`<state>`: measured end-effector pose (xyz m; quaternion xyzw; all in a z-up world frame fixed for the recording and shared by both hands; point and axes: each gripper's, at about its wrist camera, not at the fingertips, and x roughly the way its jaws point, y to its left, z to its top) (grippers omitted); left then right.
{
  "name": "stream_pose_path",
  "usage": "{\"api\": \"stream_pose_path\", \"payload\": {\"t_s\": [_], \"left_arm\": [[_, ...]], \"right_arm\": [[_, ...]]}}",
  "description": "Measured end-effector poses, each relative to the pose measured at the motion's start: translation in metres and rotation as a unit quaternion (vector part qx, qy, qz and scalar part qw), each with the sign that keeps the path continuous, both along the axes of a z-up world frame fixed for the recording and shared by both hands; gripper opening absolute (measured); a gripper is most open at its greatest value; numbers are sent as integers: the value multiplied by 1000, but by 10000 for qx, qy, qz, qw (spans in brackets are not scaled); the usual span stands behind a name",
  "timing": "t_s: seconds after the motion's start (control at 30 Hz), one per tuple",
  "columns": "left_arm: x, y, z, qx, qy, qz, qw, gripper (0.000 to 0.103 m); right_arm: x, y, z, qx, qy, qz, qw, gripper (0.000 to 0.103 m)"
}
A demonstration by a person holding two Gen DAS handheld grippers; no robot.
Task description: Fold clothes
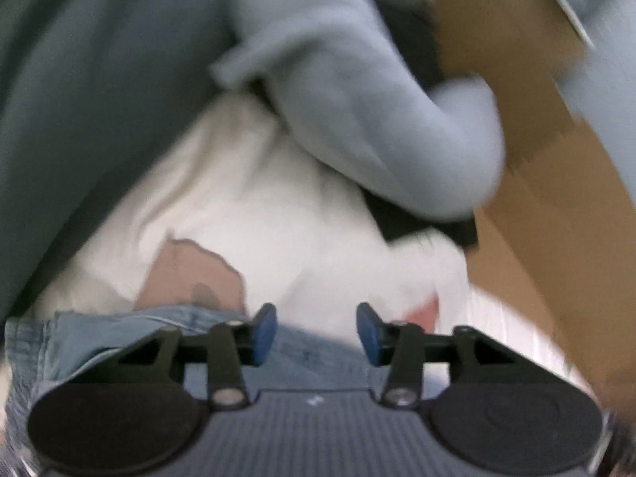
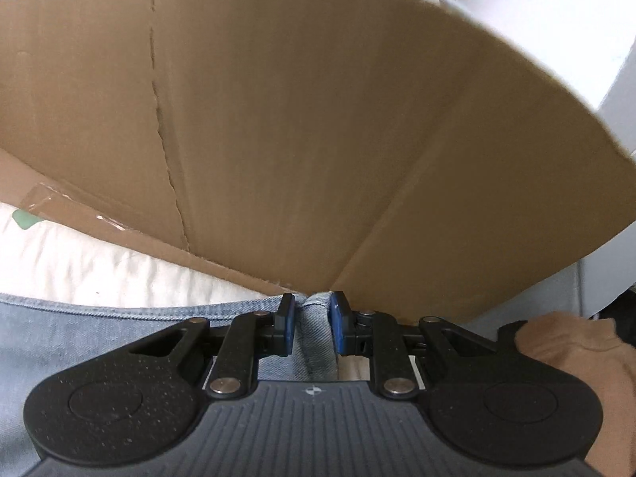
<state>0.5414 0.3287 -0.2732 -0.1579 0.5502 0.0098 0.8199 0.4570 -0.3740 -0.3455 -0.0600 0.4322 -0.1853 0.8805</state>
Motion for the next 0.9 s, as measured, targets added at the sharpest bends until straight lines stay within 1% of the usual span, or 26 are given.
{"api": "stream_pose_path", "payload": {"t_s": [0.03,0.1,0.13,0.2,0.27,0.3,0.33,0.4,0.47,0.6,0.67,0.73,0.77,0.9], "left_arm": [[2,-6,0,94,5,-253,9996,50],[3,-18,-1,338,1,-741,9967,55],[4,-25,-2,502,-6,-1002,9937,55],[4,-40,-5,820,8,-1531,9848,55],[0,-58,-7,1292,29,-2084,9695,55],[-6,-66,-8,1456,-7,-2363,9607,55],[-12,-74,-9,1608,-42,-2632,9512,55],[-20,-88,-10,1744,-100,-3032,9368,55],[-25,-99,-13,1796,-126,-3274,9276,55],[-29,-111,-22,2030,-97,-3635,9091,55],[-28,-111,-27,2119,-56,-3739,9029,55],[-27,-110,-33,2220,-27,-3817,8972,55],[-26,-109,-36,2271,-18,-3847,8947,55],[-24,-110,-41,2366,-21,-3955,8875,55]], "right_arm": [[1,-2,-2,53,10,-1,10000,18],[2,-5,-7,153,23,-8,9999,18],[2,-7,-9,191,18,-16,9998,18],[2,-9,-11,269,-4,-51,9996,18],[3,-11,-13,356,-31,-91,9993,18],[4,-12,-13,366,-37,-84,9993,18],[4,-13,-14,377,-43,-77,9993,18],[5,-15,-13,412,-47,-78,9991,18],[6,-16,-12,428,-61,-94,9990,17],[11,-15,-9,346,-93,-138,9993,17],[16,-15,-12,351,-19,-176,9992,17],[21,-17,-21,492,236,-287,9981,18],[22,-16,-23,521,285,-328,9977,19],[8,-4,-8,389,3,-402,9984,29]]}}
